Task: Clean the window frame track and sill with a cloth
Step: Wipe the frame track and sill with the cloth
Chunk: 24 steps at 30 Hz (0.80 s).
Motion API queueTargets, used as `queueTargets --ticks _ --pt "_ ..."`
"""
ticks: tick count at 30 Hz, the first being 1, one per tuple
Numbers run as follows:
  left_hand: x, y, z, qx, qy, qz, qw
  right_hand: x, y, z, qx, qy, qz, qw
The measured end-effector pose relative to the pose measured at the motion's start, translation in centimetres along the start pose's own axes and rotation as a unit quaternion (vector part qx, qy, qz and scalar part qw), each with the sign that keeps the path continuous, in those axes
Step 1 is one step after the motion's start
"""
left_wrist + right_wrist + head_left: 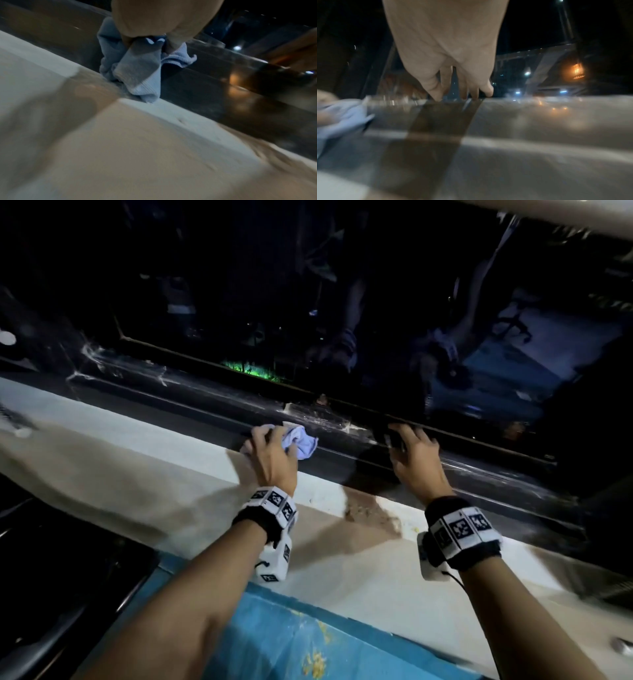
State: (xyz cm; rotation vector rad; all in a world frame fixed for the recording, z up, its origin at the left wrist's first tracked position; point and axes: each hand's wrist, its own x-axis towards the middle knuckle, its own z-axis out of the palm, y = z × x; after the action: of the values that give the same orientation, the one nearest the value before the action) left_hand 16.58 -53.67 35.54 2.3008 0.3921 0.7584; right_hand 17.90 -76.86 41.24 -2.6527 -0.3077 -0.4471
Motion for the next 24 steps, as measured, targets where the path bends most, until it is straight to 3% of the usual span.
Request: queueTargets --ticks 7,10,13,15,18,20,24 --pt "-6.0 5.6 4.1 -0.013 -0.012 0.078 0.997 -4.3 3.6 -0.7 -0.052 -0.036 -0.021 0.998" --pt "-8.1 8.1 4.9 -0.017 -0.068 0.123 0.99 -4.4 3.9 -0.8 -0.033 -0.045 -0.023 0.998" --pt "-9.7 10.8 5.4 -0.056 -0.175 0.144 0.972 -4.2 3.9 -1.2 -0.001 -0.065 -0.021 0.998" --pt "-10.1 12.6 5.5 -0.097 -0.265 0.105 0.954 -4.3 3.6 -2.2 0.064 -0.078 -0.004 0.995" --pt "-10.0 14.6 5.1 -0.136 -0.357 0.097 0.919 -5.8 3.2 -4.2 0.174 -0.027 0.036 0.984" --pt "-10.2 15.2 4.6 -0.194 -0.357 0.084 0.91 -7.4 3.6 -4.9 0.236 0.014 0.062 0.97" --pt "-11.0 16.0 4.4 -0.32 -0.317 -0.006 0.893 -10.3 4.5 -5.1 0.28 0.083 0.075 0.953"
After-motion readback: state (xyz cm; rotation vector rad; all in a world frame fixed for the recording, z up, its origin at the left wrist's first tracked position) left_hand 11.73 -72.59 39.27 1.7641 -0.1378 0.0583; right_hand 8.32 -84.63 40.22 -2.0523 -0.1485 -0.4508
